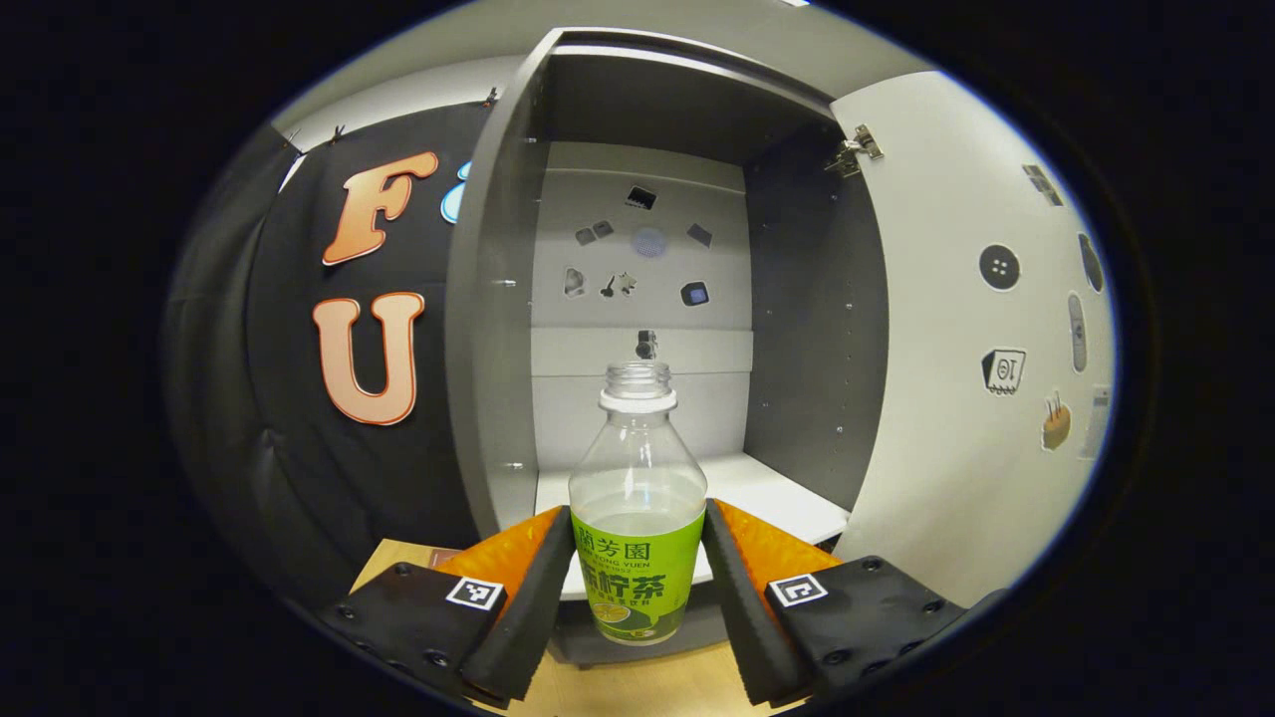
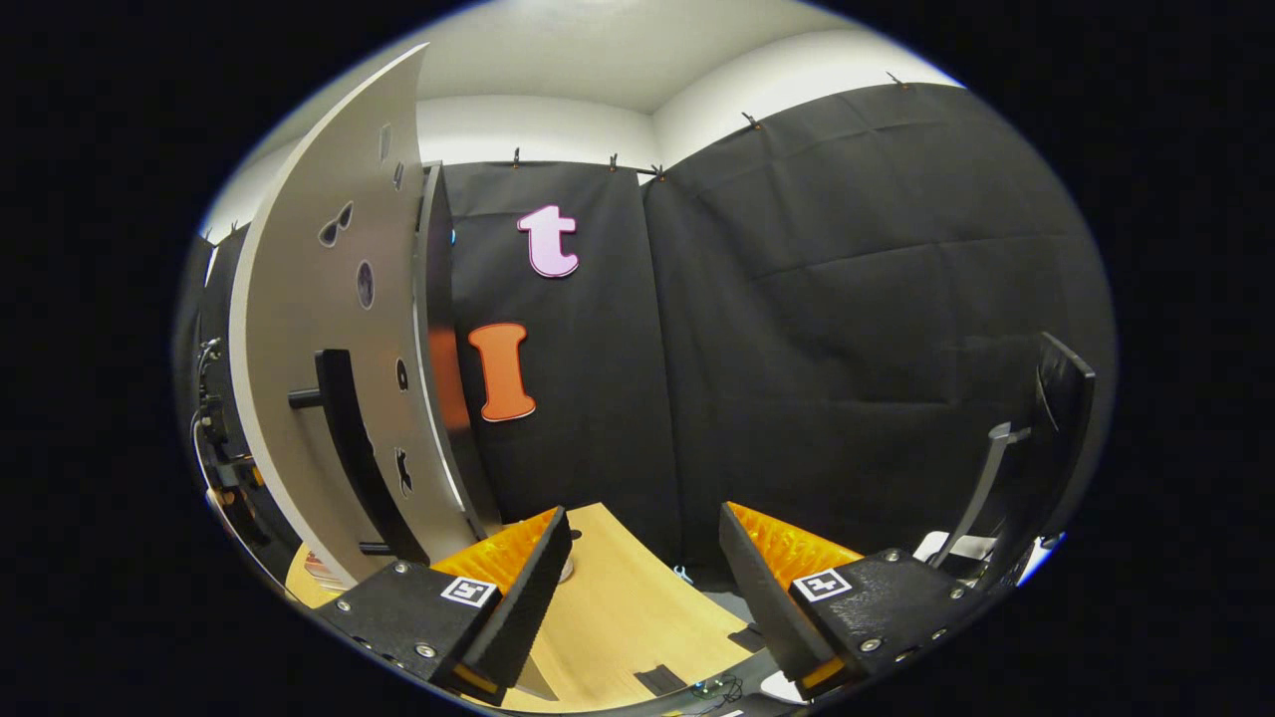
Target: Open the cabinet door with the right hand, grasp the bottle in the cabinet with the left hand and place it on the coaster, then close the cabinet door with the right hand.
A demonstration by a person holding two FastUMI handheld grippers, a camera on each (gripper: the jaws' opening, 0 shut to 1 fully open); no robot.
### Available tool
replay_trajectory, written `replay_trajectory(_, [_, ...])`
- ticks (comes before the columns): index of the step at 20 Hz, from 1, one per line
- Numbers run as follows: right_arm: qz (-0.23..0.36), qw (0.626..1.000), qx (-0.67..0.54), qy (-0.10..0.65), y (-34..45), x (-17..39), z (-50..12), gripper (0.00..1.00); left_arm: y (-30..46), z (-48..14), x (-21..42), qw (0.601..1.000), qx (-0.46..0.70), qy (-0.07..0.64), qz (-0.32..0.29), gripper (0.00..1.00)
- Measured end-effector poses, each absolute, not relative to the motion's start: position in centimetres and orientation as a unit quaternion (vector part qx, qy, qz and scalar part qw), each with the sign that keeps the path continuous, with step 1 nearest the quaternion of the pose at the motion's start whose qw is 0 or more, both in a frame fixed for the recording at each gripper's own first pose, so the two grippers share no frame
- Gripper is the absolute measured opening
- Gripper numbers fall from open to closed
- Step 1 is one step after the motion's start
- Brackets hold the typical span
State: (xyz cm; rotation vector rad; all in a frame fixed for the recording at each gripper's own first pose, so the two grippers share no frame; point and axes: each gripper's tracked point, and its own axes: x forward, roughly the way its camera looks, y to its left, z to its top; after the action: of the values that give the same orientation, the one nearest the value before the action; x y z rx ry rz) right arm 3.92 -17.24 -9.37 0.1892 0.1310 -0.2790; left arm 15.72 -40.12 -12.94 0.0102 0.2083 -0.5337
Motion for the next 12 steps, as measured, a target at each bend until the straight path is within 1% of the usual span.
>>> replay_trajectory(8, [-0.135,0.984,0.094,0.067,-14.8,2.5,-8.8,0.93,-31.2,-19.4,10.0,0.961,0.014,0.126,-0.247,0.81])
replay_trajectory(10, [-0.130,0.985,0.093,0.068,-14.0,2.1,-8.7,0.93,-29.4,-21.2,8.7,0.961,0.017,0.114,-0.251,0.82])
replay_trajectory(12, [-0.125,0.986,0.090,0.067,-12.9,1.8,-8.4,0.93,-27.6,-23.7,7.5,0.961,0.028,0.109,-0.252,0.82])
